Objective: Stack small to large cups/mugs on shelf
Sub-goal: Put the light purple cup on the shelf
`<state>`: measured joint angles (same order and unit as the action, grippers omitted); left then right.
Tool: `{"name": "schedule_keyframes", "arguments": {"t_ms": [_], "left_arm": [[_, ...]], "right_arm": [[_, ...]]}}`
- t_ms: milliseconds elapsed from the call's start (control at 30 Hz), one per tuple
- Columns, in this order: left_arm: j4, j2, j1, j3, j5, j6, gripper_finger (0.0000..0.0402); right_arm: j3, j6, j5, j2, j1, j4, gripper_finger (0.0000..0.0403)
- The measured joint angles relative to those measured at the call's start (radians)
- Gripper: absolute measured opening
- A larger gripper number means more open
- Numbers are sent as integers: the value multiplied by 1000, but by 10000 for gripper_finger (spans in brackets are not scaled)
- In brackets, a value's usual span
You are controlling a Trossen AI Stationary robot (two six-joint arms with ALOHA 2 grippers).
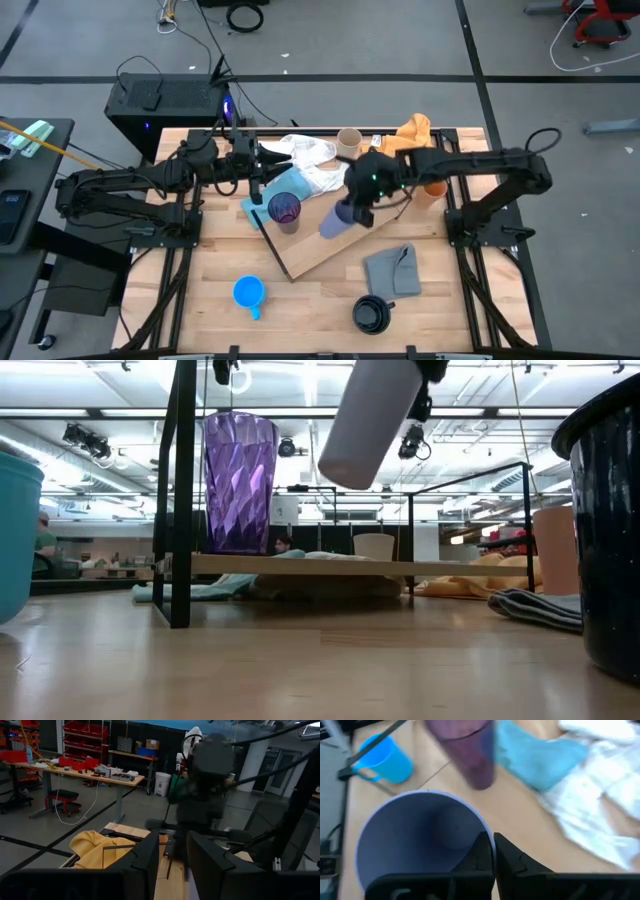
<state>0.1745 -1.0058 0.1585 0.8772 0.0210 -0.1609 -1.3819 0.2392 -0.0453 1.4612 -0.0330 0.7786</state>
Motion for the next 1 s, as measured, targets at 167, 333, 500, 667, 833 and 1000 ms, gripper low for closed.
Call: {"name": "schedule_keyframes", "arguments": {"t_ms": [167,333,500,667,833,1000], "left_arm": [[0,0,0,0,0,-3,107],[0,0,0,0,0,-4,107],[-1,0,0,0,0,-4,107],[0,0,1,0,0,-4,107],[0,0,1,0,0,-4,107],[3,18,1,0,0,-3,107]], "right_arm": [[0,-52,0,6,-105,-8,3],[0,-90,-27,6,-179,-82,2],[-71,-142,-39,37,-197,-60,2],[-251,-232,-38,142,-204,90,2],[-432,-298,-33,268,-232,251,2],[-548,-328,-30,365,-257,409,2]]}}
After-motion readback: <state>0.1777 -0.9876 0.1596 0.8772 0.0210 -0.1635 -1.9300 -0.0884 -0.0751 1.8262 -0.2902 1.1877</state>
